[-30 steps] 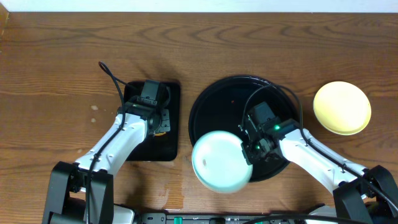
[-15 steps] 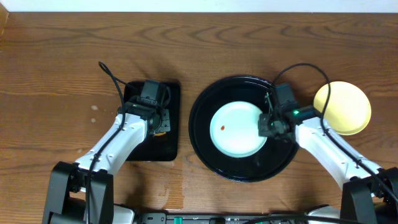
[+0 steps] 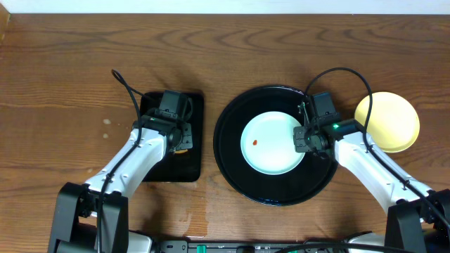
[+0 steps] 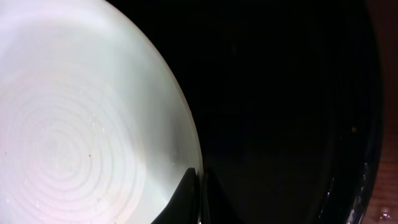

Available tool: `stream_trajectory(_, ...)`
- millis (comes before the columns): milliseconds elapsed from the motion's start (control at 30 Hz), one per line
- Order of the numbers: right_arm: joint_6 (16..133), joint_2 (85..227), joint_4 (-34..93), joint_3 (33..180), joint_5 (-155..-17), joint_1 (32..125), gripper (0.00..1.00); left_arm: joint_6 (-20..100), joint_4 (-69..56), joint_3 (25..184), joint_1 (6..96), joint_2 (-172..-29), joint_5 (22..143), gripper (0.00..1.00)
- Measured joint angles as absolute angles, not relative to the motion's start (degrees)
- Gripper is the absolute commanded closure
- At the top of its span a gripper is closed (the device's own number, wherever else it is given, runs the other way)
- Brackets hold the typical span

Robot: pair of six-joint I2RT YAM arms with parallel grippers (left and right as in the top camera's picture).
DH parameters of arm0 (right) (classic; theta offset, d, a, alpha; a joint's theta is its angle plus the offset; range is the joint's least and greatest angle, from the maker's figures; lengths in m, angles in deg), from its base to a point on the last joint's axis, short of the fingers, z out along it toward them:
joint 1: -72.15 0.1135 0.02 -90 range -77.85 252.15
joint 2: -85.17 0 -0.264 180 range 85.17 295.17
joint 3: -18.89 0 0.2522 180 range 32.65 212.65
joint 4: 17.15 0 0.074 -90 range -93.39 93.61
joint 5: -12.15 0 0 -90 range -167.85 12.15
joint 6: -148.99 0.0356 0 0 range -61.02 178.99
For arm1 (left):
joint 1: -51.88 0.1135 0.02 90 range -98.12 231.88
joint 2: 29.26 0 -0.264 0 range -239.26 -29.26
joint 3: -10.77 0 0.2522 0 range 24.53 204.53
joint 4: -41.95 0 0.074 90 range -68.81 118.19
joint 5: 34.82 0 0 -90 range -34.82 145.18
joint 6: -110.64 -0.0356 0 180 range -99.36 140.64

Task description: Clean dirty plates on tray and stack at the side

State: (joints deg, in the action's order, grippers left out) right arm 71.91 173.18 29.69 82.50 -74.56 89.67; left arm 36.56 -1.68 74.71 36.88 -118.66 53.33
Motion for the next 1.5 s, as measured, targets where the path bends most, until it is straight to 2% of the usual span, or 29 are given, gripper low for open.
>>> stream_trajectory(100, 71.76, 173.18, 29.32, 82.5, -74.45, 89.67, 0.99, 36.43, 0.24, 74.51, 36.88, -118.75, 53.33, 0.83)
stream_trajectory(133, 71.72, 173.18, 29.19, 82.5, -74.41, 89.67, 0.99, 36.41, 1.93, 74.1, 36.88, -118.86, 53.31, 0.76)
stream_trajectory(233, 71.72, 173.18, 29.1, 82.5, -74.37, 89.67, 0.99, 35.93, 5.25, 72.39, 36.88, -119.34, 53.36, 0.66)
stream_trajectory(267, 71.72, 173.18, 29.1, 82.5, -74.37, 89.67, 0.99, 35.8, 6.12, 71.73, 36.88, -119.67, 53.31, 0.6)
stream_trajectory(367, 71.72, 173.18, 29.1, 82.5, -74.37, 89.67, 0.99, 35.82, 6.6, 70.27, 36.9, -120.81, 53.33, 0.57)
stream_trajectory(433, 71.72, 173.18, 29.1, 82.5, -74.37, 89.67, 0.99, 35.8, 6.62, 69.9, 36.88, -121.2, 53.31, 0.61)
stream_trajectory(500, 71.72, 173.18, 29.1, 82.5, -74.37, 89.67, 0.99, 36.06, 6.8, 69.9, 36.88, -121.24, 53.33, 0.8)
stream_trajectory(533, 71.72, 173.18, 29.1, 82.5, -74.37, 89.67, 0.99, 35.91, 6.82, 69.9, 36.88, -121.24, 53.38, 0.92)
stream_trajectory(800, 71.72, 173.18, 29.08, 82.5, -74.37, 89.67, 0.99, 35.8, 4.29, 69.77, 36.9, -121.22, 55.06, 0.92)
stream_trajectory(833, 71.72, 173.18, 29.15, 82.5, -74.37, 89.67, 0.99, 35.8, 3.39, 69.77, 36.9, -121.16, 55.48, 0.91)
stream_trajectory(900, 71.69, 173.18, 29.23, 82.5, -74.37, 89.67, 0.99, 35.58, 0.22, 70.18, 36.88, -120.65, 56.37, 0.74)
stream_trajectory(1033, 71.72, 173.18, 29.32, 82.5, -74.34, 89.67, 0.99, 35.51, -5.55, 72.08, 36.88, -119.15, 57.86, 0.58)
stream_trajectory(1167, 71.72, 173.18, 29.32, 82.5, -74.34, 89.67, 0.99, 35.78, -4.28, 74.95, 36.88, -116.09, 58.21, 0.57)
stream_trajectory(1267, 71.72, 173.18, 29.32, 82.5, -74.34, 89.67, 0.99, 35.78, -0.87, 75.6, 36.88, -114.71, 57.55, 0.59)
stream_trajectory(1367, 71.72, 173.18, 29.32, 82.5, -74.34, 89.67, 0.99, 35.88, 2.21, 75.36, 36.88, -116.02, 56.74, 0.66)
stream_trajectory(1467, 71.69, 173.18, 29.32, 82.5, -74.37, 89.67, 0.99, 35.78, 4.46, 74.42, 36.88, -119.23, 56.24, 0.81)
stream_trajectory(1500, 71.72, 173.18, 29.32, 82.5, -74.34, 89.67, 0.99, 35.67, 4.68, 73.99, 36.88, -120.89, 56.22, 0.91)
